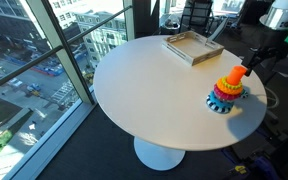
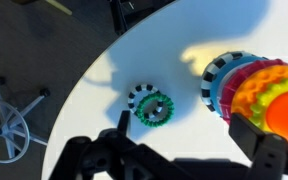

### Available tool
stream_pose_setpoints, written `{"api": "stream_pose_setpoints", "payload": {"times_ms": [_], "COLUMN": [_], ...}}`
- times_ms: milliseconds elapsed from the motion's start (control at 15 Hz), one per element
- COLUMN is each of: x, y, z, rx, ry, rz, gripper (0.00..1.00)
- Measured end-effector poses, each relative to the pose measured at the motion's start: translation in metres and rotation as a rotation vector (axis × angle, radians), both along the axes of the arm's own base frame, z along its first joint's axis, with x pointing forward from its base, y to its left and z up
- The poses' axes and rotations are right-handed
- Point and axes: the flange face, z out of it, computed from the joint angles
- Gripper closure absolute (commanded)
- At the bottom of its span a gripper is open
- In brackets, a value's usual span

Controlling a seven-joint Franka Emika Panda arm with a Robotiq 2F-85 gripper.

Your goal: Put the green ring on the table

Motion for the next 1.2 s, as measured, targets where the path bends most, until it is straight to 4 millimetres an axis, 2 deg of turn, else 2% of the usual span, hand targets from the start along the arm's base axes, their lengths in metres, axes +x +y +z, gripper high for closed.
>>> {"api": "stream_pose_setpoints", "payload": {"times_ms": [733, 1000, 1200], "x": [-0.029, -0.036, -0.038], "y": [0.045, 0.053, 0.056], "z": [0.090, 0.111, 0.117], "rx": [0.062, 0.061, 0.057], "ry": [0.040, 0.049, 0.047], "rz": [0.164, 0.180, 0.188], "gripper": [0.00, 0.00, 0.00]}}
